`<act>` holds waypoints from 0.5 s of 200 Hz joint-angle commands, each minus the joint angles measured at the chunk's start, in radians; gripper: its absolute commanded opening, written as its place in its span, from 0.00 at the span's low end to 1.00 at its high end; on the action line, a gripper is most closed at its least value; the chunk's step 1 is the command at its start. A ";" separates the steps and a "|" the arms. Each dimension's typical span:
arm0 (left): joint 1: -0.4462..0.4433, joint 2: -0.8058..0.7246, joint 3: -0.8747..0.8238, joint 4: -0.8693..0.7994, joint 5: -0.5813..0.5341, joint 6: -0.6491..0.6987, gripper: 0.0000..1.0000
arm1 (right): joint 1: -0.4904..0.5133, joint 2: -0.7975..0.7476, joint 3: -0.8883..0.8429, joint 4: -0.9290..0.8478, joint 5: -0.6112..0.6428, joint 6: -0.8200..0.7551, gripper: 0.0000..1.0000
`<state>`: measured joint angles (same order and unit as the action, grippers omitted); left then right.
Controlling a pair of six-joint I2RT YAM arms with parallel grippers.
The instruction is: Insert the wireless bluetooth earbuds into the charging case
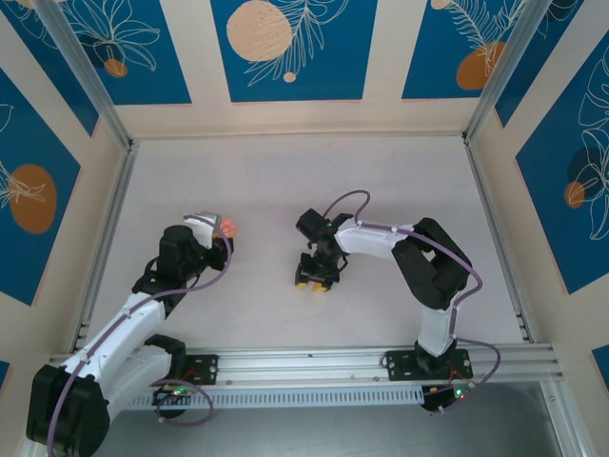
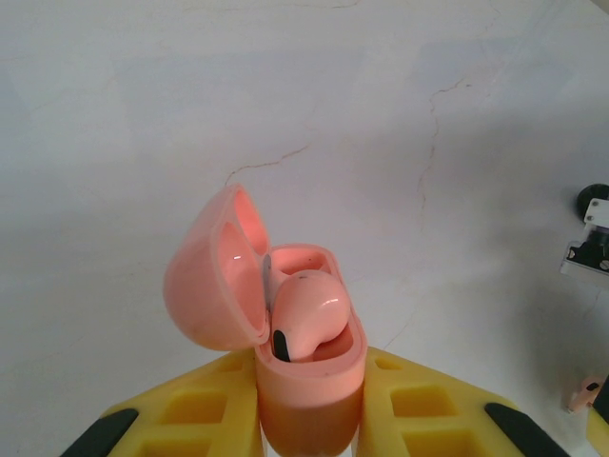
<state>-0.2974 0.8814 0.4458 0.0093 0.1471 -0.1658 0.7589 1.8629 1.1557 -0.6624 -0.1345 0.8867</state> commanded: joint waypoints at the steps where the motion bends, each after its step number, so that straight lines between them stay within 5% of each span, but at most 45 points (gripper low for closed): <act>1: 0.011 -0.023 0.013 -0.013 -0.020 0.014 0.23 | -0.018 0.018 0.028 0.006 0.028 -0.023 0.42; 100: 0.012 -0.029 0.018 -0.030 -0.030 0.016 0.23 | -0.038 0.071 0.113 -0.026 0.058 -0.096 0.41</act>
<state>-0.2974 0.8711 0.4461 -0.0170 0.1287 -0.1654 0.7231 1.9171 1.2377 -0.6479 -0.0879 0.8192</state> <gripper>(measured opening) 0.234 0.412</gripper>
